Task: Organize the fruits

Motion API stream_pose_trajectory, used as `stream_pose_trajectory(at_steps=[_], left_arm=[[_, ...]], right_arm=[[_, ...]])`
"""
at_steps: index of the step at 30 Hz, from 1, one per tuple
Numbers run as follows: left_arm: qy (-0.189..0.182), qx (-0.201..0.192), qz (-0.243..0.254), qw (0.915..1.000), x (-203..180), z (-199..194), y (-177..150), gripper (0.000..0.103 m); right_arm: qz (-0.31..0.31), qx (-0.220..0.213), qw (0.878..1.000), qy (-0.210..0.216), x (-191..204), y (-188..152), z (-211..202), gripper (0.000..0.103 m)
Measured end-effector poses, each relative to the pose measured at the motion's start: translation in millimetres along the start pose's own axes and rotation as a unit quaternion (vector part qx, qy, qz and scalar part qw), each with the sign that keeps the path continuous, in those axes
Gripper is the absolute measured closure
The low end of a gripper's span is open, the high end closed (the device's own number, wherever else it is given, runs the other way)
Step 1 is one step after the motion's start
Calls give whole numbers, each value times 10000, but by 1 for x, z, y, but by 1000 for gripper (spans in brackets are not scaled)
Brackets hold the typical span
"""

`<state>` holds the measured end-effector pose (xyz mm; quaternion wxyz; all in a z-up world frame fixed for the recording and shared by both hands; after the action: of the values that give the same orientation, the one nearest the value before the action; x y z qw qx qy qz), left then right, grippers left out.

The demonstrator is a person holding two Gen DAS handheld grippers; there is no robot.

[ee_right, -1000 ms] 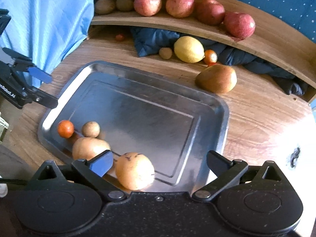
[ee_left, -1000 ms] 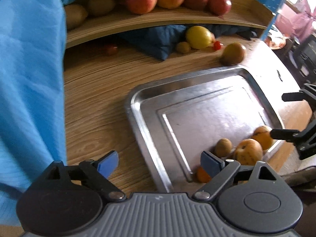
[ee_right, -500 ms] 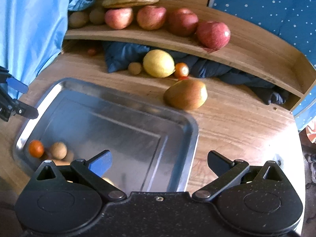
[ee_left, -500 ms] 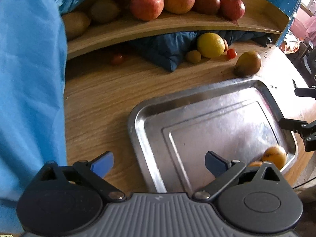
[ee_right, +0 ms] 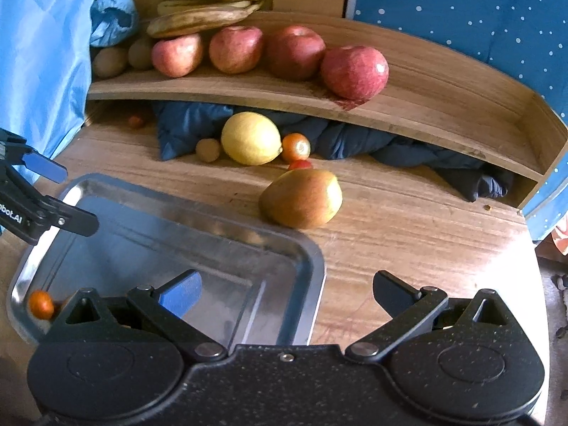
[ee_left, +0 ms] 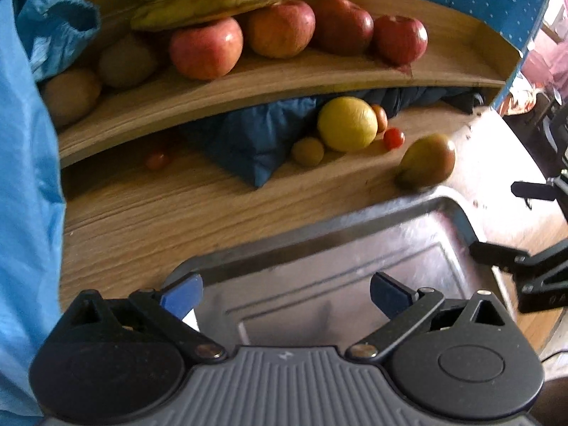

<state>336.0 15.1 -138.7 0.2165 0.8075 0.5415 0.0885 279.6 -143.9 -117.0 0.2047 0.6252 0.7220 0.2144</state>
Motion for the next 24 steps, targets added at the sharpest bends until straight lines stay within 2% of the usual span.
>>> stream_pose_trajectory(at_steps=[8,16,24], left_arm=[[59,-157,-394,9991,-5,19,31,1],[177,-230,-987,9947,0,43,58,1],[5,-354,-1071,9936,-8,61,81,1]], right_arm=[[62,-52,9999,121,-10,14,18,1],[123,-63,9995,285,-14,25,35,1],[181,-59,9990,392,-16,34,52,1]])
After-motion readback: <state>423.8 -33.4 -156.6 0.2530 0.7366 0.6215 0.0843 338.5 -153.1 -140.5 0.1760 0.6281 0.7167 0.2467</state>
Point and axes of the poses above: each gripper's, at about its wrist camera, not at the fingertips, and z roughly the way its jaws point, x to its left, y to its top, the point moved 8 cm from there along z, roughly the way its jaws point, and after that the axes turned 3 degrees about z, right-handed, at the moved point
